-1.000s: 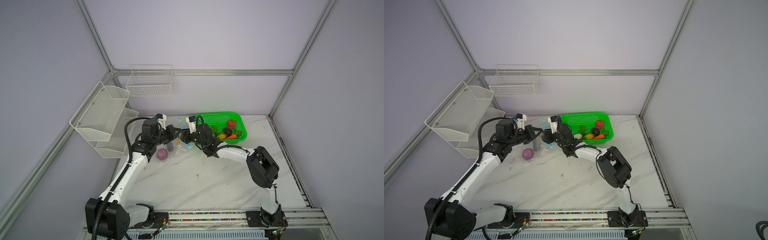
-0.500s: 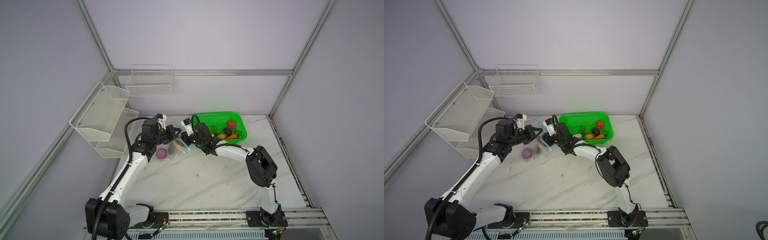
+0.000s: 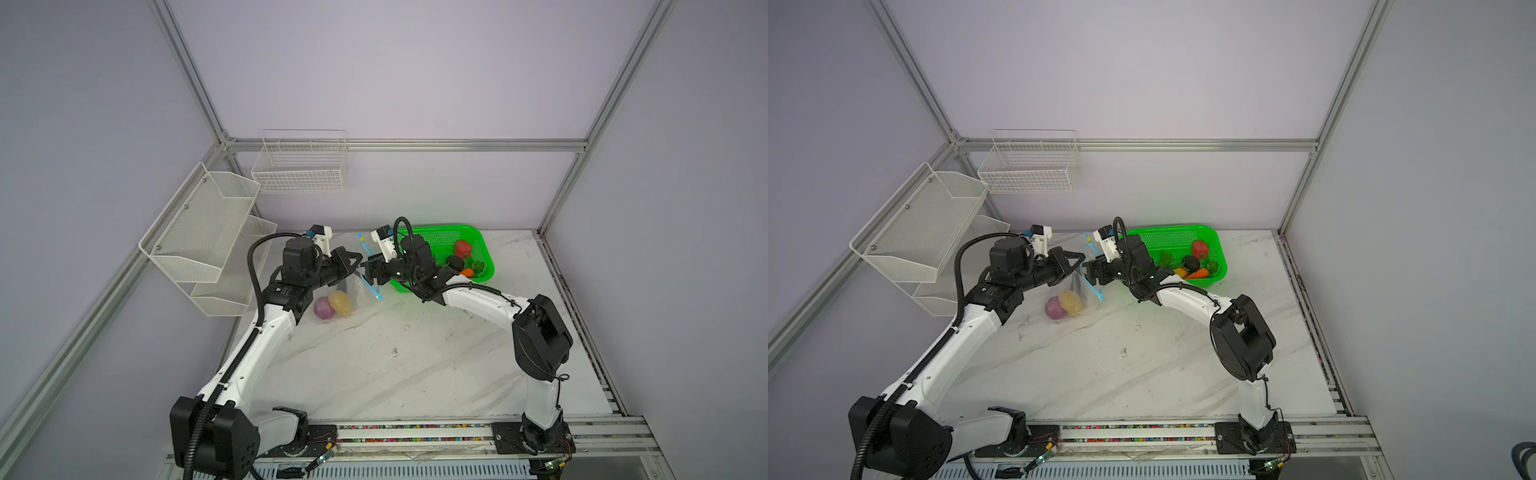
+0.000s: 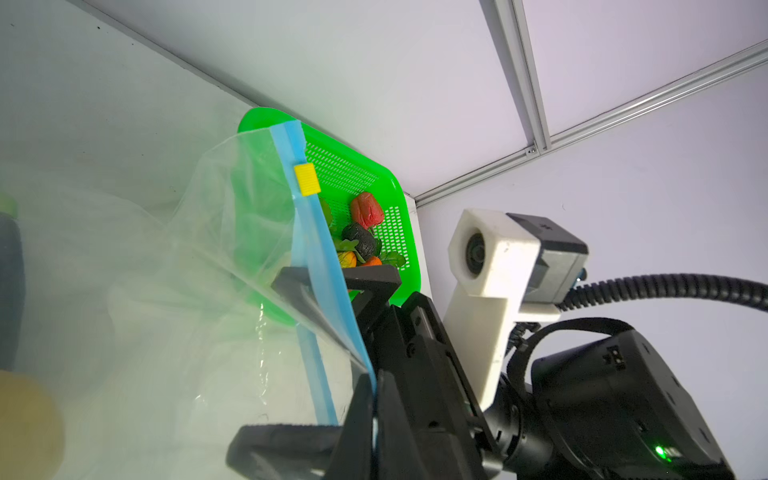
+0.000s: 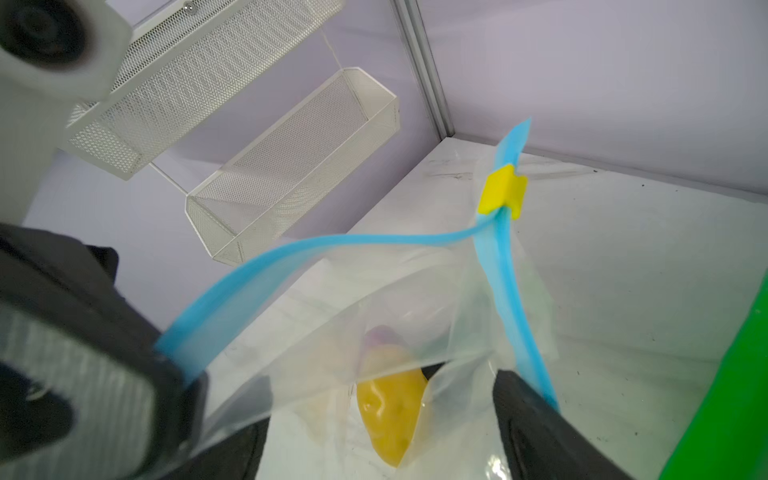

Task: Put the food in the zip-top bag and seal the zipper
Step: 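Open the right gripper inside the bag to release the potato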

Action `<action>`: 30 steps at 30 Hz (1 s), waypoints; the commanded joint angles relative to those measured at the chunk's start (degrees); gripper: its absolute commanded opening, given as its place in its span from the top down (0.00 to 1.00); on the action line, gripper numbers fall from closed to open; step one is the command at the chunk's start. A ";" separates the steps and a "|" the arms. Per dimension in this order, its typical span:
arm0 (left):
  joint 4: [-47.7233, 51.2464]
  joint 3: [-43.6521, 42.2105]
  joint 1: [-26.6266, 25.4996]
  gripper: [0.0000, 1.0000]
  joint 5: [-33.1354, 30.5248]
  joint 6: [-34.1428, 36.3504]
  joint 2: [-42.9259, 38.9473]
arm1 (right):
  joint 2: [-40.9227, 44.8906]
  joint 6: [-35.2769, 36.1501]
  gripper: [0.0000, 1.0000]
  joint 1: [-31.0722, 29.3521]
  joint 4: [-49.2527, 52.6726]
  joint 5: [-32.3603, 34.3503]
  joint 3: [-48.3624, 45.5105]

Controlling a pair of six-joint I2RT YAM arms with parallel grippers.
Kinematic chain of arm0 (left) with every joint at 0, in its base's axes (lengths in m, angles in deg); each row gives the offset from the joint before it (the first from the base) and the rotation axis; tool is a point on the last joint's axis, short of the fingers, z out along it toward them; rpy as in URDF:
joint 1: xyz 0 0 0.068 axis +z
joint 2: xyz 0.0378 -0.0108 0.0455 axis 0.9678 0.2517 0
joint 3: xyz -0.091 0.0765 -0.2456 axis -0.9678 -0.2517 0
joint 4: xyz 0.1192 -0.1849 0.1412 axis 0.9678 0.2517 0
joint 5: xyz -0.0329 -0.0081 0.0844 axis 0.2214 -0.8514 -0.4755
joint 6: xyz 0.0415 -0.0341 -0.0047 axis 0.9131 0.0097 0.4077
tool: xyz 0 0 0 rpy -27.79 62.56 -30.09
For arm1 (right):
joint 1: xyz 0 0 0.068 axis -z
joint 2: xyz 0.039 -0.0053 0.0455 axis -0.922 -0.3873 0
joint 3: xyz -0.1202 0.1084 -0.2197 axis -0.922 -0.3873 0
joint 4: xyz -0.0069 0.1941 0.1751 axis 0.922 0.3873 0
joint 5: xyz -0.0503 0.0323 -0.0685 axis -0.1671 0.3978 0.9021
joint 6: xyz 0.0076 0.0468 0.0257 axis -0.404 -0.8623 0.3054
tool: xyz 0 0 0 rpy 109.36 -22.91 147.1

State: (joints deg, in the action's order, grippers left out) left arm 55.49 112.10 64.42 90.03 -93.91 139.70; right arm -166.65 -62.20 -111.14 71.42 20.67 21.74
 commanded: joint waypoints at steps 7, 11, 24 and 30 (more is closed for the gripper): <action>-1.95 -0.13 0.27 1.00 0.11 0.13 -0.14 | 6.59 -3.48 0.18 -0.11 7.61 7.05 -0.85; -2.05 0.09 0.24 1.00 0.05 0.21 0.30 | 8.38 -6.94 0.19 0.13 11.47 10.46 -1.23; -2.21 1.01 0.32 1.00 0.14 0.30 1.83 | 4.95 -23.05 0.40 3.58 4.96 -3.21 -4.29; -2.05 1.20 0.28 1.00 -0.19 0.82 2.07 | 3.94 -24.27 0.66 3.58 2.77 -5.87 -3.65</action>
State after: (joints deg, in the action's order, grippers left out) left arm 55.53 112.10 64.48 89.66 -93.89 141.90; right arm -162.63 -84.43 -107.42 77.40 17.35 17.61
